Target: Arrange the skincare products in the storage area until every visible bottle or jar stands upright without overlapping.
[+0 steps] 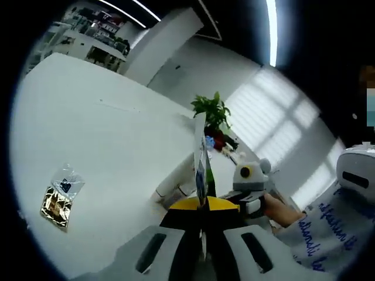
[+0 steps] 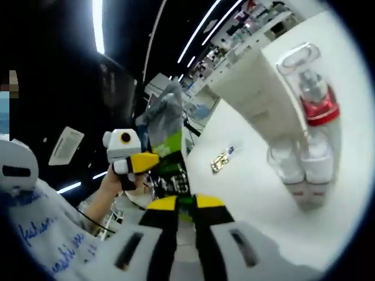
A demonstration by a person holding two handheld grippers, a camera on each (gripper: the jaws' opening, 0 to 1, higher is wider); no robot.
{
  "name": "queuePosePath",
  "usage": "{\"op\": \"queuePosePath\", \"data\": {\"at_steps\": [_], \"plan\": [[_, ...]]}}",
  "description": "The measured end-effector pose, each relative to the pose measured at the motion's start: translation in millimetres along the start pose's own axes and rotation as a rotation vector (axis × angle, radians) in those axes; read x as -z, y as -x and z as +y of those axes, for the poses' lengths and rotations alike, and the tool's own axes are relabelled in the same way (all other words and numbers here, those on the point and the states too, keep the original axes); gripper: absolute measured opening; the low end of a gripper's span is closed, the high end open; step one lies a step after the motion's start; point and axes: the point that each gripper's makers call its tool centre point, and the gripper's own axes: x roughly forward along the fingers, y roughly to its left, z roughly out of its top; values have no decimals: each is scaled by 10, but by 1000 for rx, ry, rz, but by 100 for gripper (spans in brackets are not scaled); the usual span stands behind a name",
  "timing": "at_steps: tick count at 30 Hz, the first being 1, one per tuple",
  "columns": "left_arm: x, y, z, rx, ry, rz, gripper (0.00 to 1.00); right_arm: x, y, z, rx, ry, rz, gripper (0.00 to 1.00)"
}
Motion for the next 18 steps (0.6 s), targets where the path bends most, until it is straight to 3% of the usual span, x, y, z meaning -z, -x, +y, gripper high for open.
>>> {"op": "queuePosePath", "data": {"at_steps": [10, 14, 18], "plan": [[-1, -25, 61, -4, 7, 3, 0, -4, 6, 58, -5, 9, 3, 1], [-22, -25, 106, -15, -19, 6, 8, 14, 0, 85, -16, 14, 13, 1], [-130, -8, 167, -18, -13, -19, 9, 44, 6, 84, -17, 22, 30, 1]]}}
